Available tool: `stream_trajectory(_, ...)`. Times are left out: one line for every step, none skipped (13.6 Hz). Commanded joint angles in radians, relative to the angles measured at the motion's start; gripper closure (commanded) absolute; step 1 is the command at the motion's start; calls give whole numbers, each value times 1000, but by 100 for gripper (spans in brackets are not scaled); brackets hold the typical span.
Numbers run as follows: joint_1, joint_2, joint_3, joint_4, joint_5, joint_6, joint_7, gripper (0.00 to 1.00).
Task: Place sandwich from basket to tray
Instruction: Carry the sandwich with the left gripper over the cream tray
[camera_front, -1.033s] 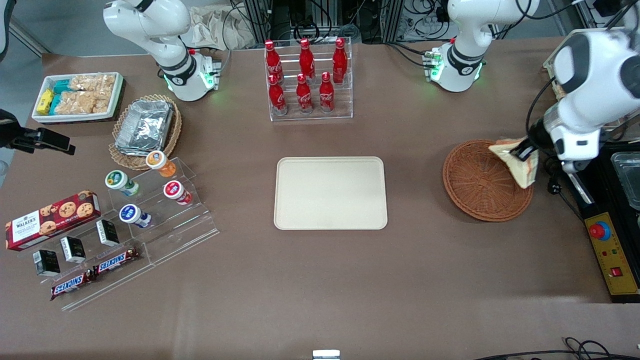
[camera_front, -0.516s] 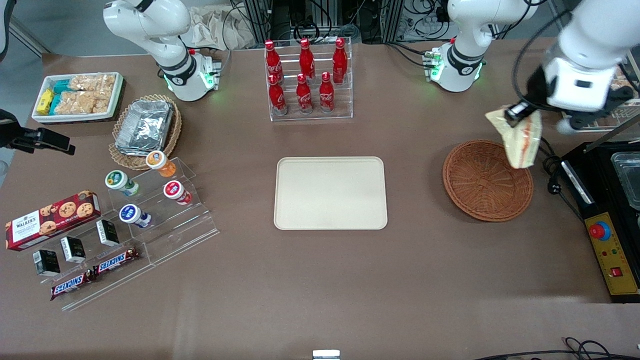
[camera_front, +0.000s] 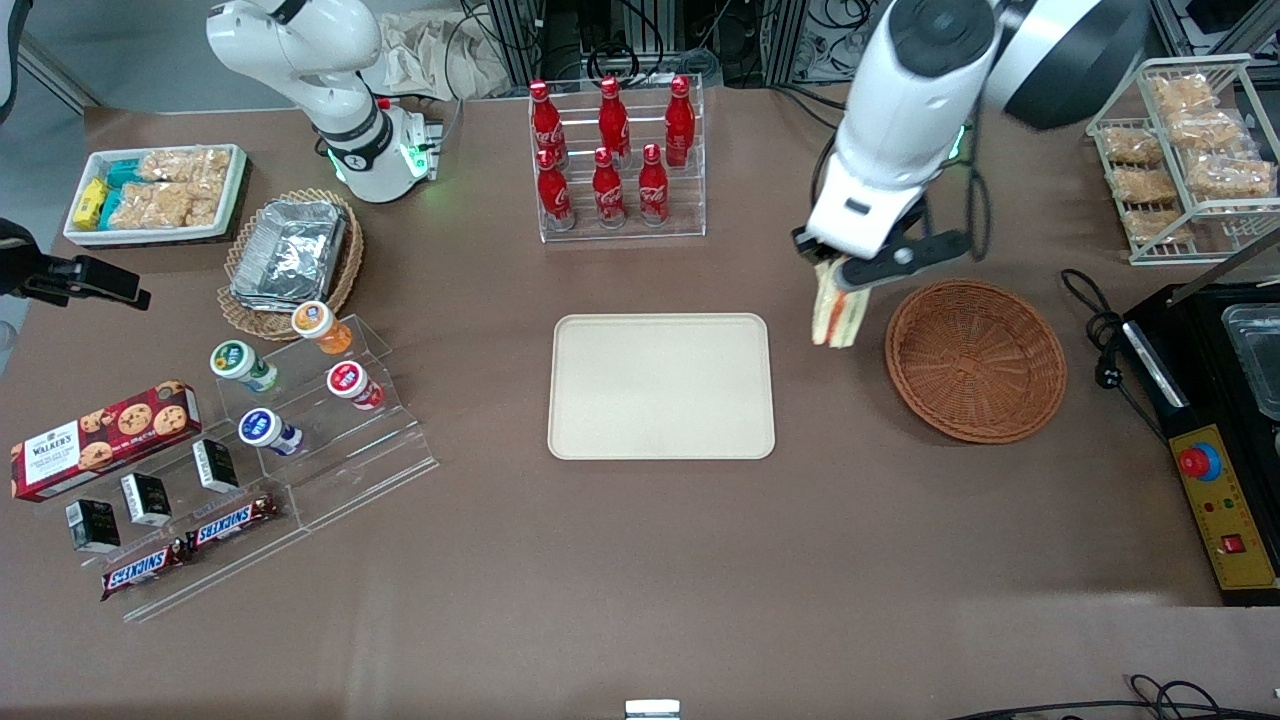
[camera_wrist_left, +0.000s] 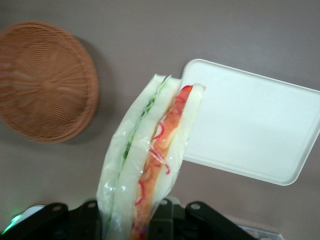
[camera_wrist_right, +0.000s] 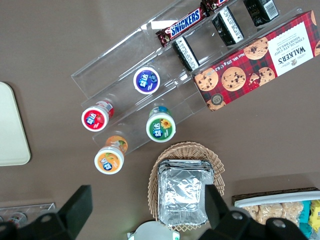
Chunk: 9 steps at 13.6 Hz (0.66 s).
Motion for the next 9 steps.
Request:
stream_trajectory(-44,110,-7,-52,58,160,-62,100)
stream_trajectory(-62,148,-7,-88,99,228,-97,100)
stream_trajectory(-89,184,-6,-117,142,288,-136,100)
stream_trajectory(-97,230,-6,-134,179,335,-167,100)
stream_trajectory(-99,273,-7,-137,210,378,-187,100)
stream_trajectory(-116,314,-6,-137,242,406,-208,100)
stream_trajectory(-126,345,-4,-137,276,419,-223,100)
stream_trajectory(-128,376,-4,-139,296,425,-225,100)
stream_trajectory(-130,400,-4,-139,310,434,-228,100)
